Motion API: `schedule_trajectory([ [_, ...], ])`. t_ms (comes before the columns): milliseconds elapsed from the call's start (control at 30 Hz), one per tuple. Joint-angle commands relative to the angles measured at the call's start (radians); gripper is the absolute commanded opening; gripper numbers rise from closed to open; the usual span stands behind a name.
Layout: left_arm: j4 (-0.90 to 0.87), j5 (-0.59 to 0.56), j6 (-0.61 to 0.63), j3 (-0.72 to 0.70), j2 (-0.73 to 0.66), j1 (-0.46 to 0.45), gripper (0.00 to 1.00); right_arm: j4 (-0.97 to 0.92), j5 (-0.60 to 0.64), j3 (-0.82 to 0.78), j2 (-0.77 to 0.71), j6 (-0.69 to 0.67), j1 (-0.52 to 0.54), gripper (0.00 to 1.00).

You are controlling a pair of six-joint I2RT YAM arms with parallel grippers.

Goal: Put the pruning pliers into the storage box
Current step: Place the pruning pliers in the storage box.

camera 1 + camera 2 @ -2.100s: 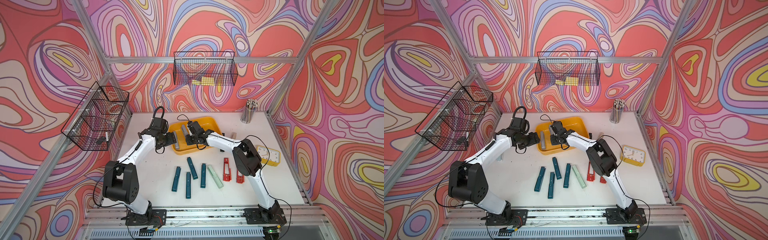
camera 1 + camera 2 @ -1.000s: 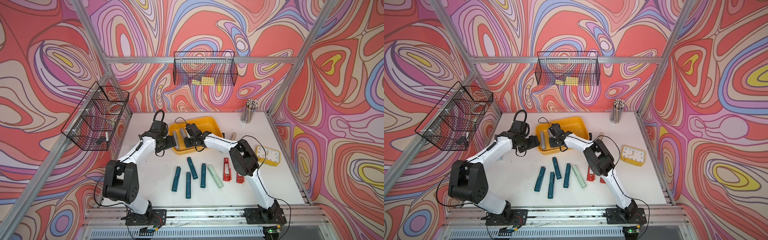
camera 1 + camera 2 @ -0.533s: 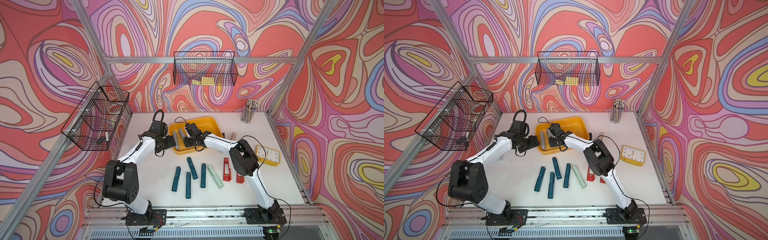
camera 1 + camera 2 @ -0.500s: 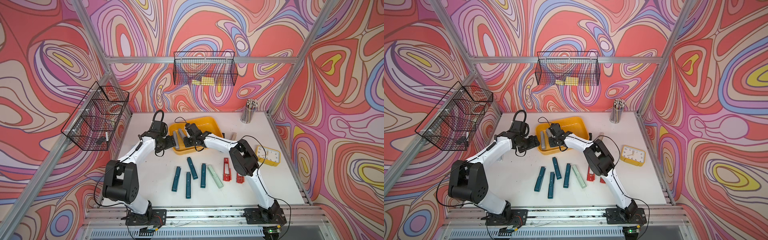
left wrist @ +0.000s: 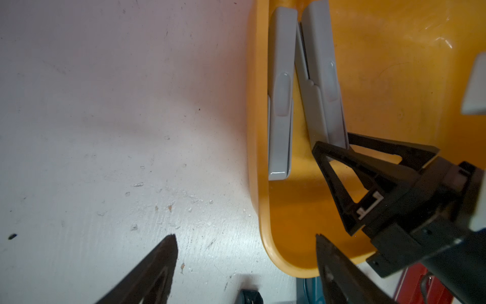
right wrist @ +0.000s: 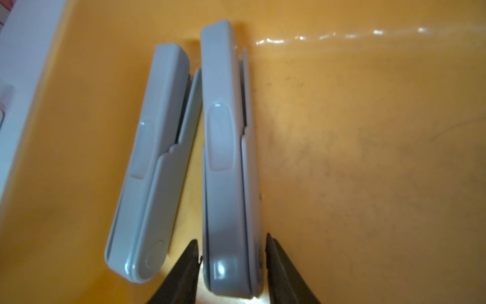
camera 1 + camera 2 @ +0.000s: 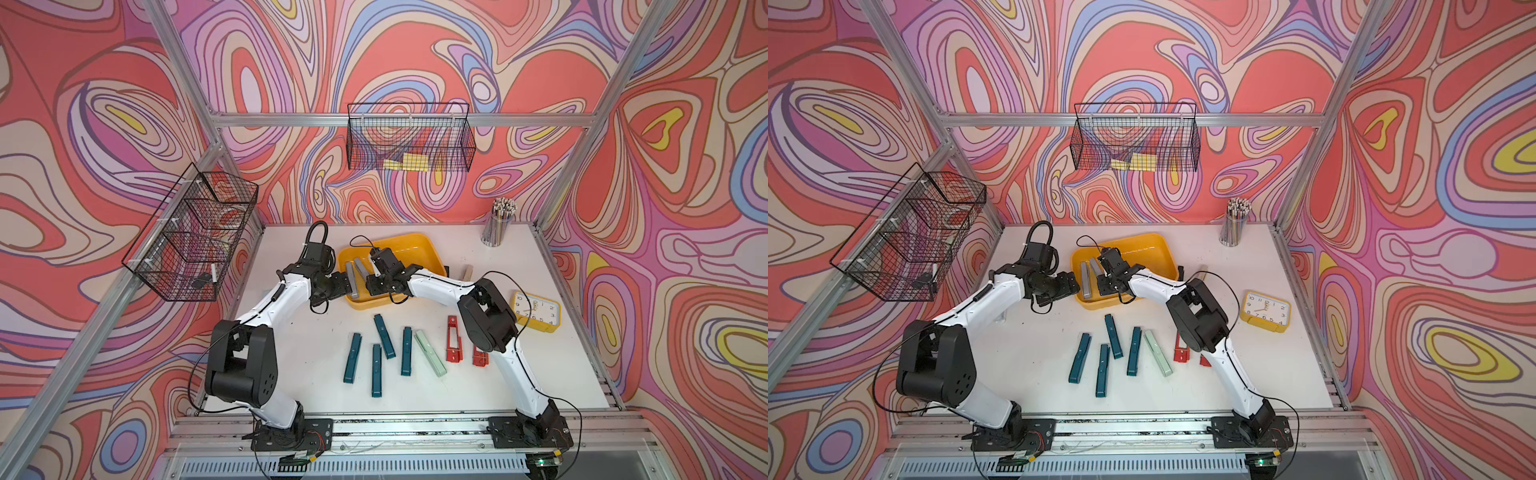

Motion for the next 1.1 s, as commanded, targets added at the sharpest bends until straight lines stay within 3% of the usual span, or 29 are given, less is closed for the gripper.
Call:
schedule_trajectory([
  [0,-0.002,-0.001,-0.006,0.007,-0.029,0.009,0.84,0.022,0.011,-0.047,-0.074,-0.009,0.004,0.46],
  [400,-0.033,0.026,-0.039,0.108,-0.014,0.010,0.72,0.045,0.041,-0.148,-0.212,-0.040,0.004,0.52],
  [500,-0.024,0.067,-0.060,0.138,0.010,0.009,0.60,0.038,0.060,-0.164,-0.252,-0.058,0.004,0.52],
  [567,-0.016,0.102,-0.077,0.161,0.034,0.007,0.47,0.023,0.081,-0.178,-0.288,-0.079,0.001,0.52],
  [633,-0.017,0.116,-0.086,0.189,0.057,-0.005,0.42,0.007,0.105,-0.197,-0.329,-0.096,-0.006,0.52],
  [733,-0.016,0.123,-0.100,0.231,0.090,-0.032,0.24,-0.009,0.100,-0.258,-0.413,-0.099,-0.034,0.52],
  [1067,0.045,0.090,-0.229,0.342,0.258,-0.142,0.11,0.011,0.059,-0.543,-0.698,-0.060,-0.122,0.54],
])
